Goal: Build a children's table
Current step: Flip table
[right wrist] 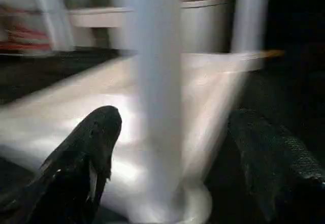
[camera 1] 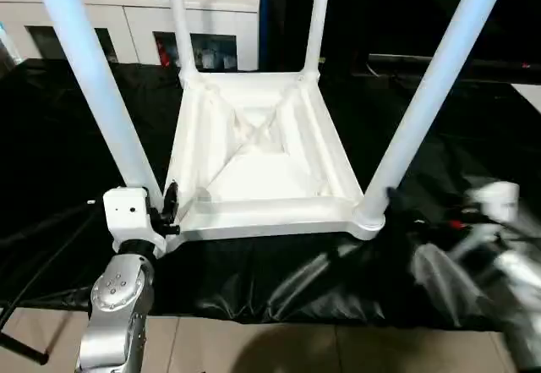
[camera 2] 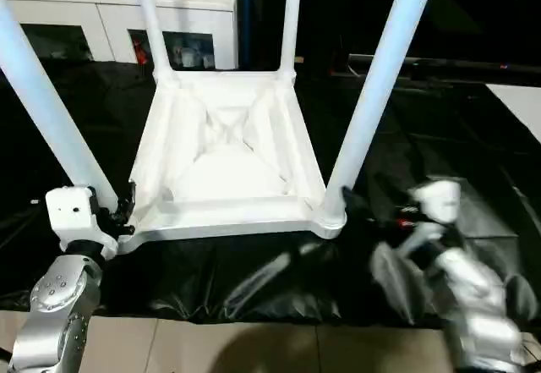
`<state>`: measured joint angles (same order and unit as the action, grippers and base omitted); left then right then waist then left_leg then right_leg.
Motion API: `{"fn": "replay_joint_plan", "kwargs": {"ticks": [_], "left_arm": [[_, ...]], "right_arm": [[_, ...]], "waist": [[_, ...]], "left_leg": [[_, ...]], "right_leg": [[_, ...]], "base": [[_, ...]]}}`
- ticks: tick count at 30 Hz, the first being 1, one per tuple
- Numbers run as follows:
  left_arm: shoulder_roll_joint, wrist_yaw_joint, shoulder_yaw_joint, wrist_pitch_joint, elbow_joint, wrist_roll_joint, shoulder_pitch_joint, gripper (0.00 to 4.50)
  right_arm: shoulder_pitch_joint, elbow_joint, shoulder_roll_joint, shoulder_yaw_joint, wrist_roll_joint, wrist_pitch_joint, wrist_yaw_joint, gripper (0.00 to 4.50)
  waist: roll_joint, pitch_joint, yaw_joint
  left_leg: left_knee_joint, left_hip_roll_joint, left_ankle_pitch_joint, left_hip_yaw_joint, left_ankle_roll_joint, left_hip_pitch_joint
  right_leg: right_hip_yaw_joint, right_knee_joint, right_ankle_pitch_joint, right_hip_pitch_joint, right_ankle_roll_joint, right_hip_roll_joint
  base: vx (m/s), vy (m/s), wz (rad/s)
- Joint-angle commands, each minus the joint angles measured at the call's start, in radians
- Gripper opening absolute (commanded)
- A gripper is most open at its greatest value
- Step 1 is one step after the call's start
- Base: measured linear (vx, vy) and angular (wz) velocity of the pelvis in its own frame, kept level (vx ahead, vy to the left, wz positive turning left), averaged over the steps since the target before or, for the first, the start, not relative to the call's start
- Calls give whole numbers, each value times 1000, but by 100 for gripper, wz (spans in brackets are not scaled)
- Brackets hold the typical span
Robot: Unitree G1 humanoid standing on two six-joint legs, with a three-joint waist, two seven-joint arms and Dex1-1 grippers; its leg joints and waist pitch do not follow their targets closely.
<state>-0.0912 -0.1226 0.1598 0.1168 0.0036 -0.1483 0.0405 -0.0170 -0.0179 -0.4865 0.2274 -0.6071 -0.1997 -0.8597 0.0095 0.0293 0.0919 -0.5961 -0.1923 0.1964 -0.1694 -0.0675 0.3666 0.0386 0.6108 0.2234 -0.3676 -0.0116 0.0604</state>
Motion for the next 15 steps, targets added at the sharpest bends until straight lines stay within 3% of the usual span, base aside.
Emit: {"fn": "replay_joint_plan", "kwargs": {"ticks": [1, 5, 6, 7, 10, 12, 15], "left_arm": [[31, -28, 4, 52, 12, -98, 0, 202], [45, -64, 14, 113, -18, -176, 2, 202], [47, -64, 15, 118, -20, -181, 3, 202], [54, -63, 22, 141, -27, -198, 4, 202], [71, -50, 41, 194, -41, -236, 7, 202], [86, -43, 57, 234, -54, -268, 10, 202], [96, -53, 59, 263, -73, -297, 22, 202]], "right_arm": [[-10, -53, -13, 0, -65, -58, -70, 381], [-44, -129, -50, -56, -120, -119, -155, 381], [-45, -134, -51, -60, -123, -121, -158, 381], [-44, -156, -50, -71, -142, -140, -167, 381], [-25, -173, -43, -116, -127, -169, -156, 381], [-2, -163, -36, -162, -73, -181, -133, 381], [72, -80, 36, -268, 87, -153, -42, 381]], "waist": [[-17, -34, -1], [-16, -31, -3], [-22, -31, -4], [-18, -32, -3], [-20, -33, -3], [-19, -33, -2], [-20, -33, -1]], "left_leg": [[75, -38, 212, 14, 81, -1], [77, -38, 232, 14, 69, -2], [76, -39, 231, 14, 67, -3], [78, -40, 228, 15, 64, -3], [75, -38, 190, 13, 66, 0], [73, -38, 184, 11, 64, -1], [74, -36, 182, 12, 48, 1]], "right_leg": [[-38, -87, 191, 26, 135, 67], [-36, -98, 302, 18, 118, 68], [-36, -97, 299, 17, 120, 67], [-36, -95, 288, 17, 125, 68], [-36, -90, 233, 18, 146, 67], [-37, -89, 225, 17, 153, 68], [-36, -89, 245, 17, 143, 68]], "base": [[0, 0, 0], [0, 0, 0], [0, 0, 0], [0, 0, 0], [0, 0, 0], [0, 0, 0], [0, 0, 0]]}}
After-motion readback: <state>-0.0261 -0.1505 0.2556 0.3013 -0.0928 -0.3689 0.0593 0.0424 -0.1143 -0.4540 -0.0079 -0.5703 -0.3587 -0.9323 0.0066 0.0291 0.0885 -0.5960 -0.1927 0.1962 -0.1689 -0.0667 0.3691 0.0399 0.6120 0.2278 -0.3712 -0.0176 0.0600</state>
